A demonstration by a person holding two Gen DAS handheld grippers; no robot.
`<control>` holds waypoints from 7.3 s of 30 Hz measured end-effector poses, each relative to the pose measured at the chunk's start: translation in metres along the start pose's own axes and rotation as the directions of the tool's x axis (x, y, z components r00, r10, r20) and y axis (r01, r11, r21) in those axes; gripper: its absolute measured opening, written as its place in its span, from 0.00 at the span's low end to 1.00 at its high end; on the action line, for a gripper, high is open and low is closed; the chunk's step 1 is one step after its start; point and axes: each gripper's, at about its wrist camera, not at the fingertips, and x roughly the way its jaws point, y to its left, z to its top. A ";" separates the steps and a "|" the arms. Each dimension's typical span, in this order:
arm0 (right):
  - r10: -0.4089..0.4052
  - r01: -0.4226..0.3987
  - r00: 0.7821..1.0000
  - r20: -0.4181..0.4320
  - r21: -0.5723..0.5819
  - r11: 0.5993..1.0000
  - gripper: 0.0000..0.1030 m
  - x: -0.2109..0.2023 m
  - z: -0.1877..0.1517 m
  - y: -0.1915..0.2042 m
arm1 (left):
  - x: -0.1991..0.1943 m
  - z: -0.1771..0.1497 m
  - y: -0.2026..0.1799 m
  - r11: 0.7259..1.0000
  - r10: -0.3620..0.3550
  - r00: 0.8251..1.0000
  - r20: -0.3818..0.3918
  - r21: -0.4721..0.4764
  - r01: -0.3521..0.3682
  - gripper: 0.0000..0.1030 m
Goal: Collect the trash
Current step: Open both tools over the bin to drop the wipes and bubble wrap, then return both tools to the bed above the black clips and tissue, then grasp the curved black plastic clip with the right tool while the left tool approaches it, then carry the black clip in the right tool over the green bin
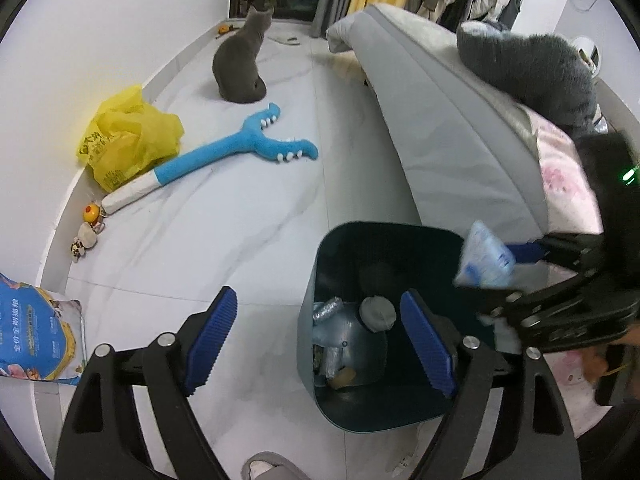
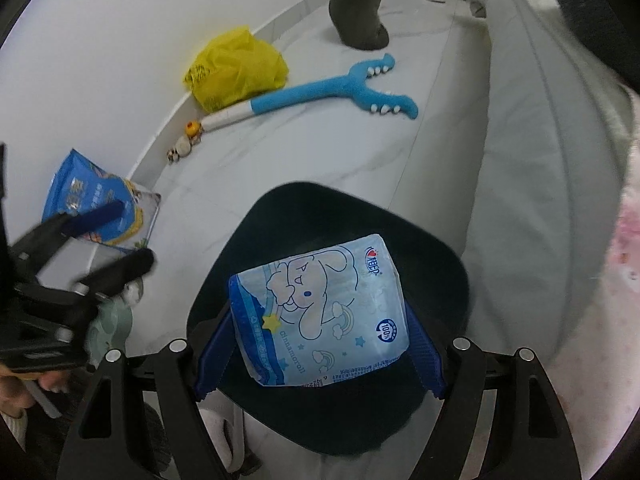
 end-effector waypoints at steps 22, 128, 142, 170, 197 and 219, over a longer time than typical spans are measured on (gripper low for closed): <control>-0.103 0.097 0.989 -0.105 -0.063 0.993 0.90 0.036 -0.004 0.017 | -0.061 0.021 -0.006 0.997 -0.071 0.988 0.139 0.033 0.067 0.66; -0.406 0.194 0.854 0.326 0.525 0.829 0.46 -0.234 -0.254 -0.313 | -0.009 0.016 -0.415 0.806 -0.373 0.927 0.037 0.508 0.304 0.90; -0.406 0.133 0.813 0.418 0.545 0.828 0.46 -0.269 -0.285 -0.328 | 0.014 0.009 -0.467 0.716 -0.429 0.901 -0.057 0.587 0.378 0.82; -0.385 0.099 0.803 0.455 0.534 0.840 0.46 -0.283 -0.299 -0.330 | 0.049 0.014 -0.487 0.709 -0.438 0.887 -0.146 0.551 0.440 0.45; -0.293 0.086 0.831 0.472 0.412 0.907 0.46 -0.269 -0.222 -0.260 | -0.023 0.028 -0.377 0.835 -0.313 0.950 0.006 0.479 0.273 0.45; -0.186 0.070 0.869 0.459 0.258 0.964 0.46 -0.235 -0.138 -0.184 | -0.024 0.038 -0.262 0.917 -0.207 0.977 0.048 0.356 0.177 0.45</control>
